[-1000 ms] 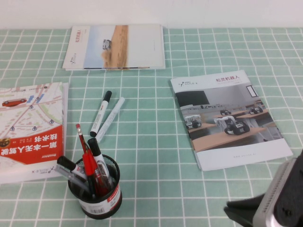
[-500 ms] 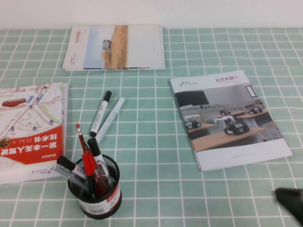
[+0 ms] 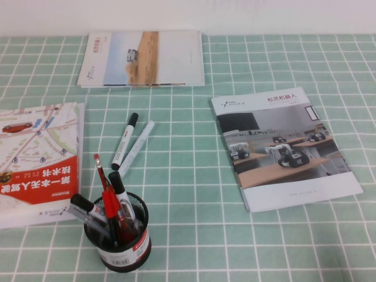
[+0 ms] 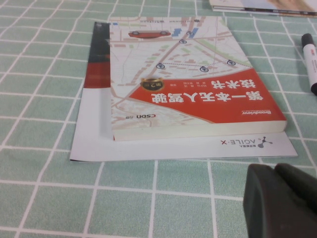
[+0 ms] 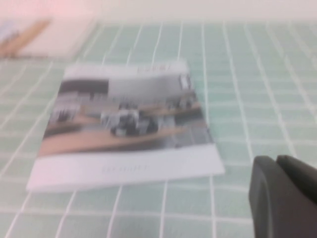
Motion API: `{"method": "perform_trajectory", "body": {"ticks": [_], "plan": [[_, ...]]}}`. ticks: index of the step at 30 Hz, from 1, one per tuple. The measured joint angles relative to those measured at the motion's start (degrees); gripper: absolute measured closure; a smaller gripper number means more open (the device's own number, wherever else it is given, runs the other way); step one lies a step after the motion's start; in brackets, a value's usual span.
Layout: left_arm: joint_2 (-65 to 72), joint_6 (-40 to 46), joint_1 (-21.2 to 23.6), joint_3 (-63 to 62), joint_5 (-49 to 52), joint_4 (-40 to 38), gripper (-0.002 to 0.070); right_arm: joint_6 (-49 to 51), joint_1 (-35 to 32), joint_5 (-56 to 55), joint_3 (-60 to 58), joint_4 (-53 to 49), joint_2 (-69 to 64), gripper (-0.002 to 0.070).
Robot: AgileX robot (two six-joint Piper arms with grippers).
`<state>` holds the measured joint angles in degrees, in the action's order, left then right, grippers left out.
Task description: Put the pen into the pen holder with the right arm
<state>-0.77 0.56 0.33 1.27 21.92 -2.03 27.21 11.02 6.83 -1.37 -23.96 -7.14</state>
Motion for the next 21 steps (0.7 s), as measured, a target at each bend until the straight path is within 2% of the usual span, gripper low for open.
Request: {"method": "perform_trajectory", "body": {"ticks": [5, 16, 18, 21], "plan": [[0.0, 0.0, 0.0, 0.0, 0.0, 0.0, 0.0679, 0.0, -0.1, 4.5, 0.0, 0.0, 7.0, 0.0695], [0.0, 0.0, 0.0, 0.0, 0.0, 0.0, 0.0679, 0.0, -0.1, 6.2, -0.1, 0.5, 7.6, 0.0695], [0.0, 0.0, 0.0, 0.0, 0.0, 0.0, 0.0679, -2.8, -0.1, 6.2, -0.1, 3.8, 7.6, 0.0695], [0.0, 0.0, 0.0, 0.0, 0.0, 0.0, 0.0679, -17.1, -0.1, 7.2, -0.1, 15.9, 7.6, 0.0695]]}}
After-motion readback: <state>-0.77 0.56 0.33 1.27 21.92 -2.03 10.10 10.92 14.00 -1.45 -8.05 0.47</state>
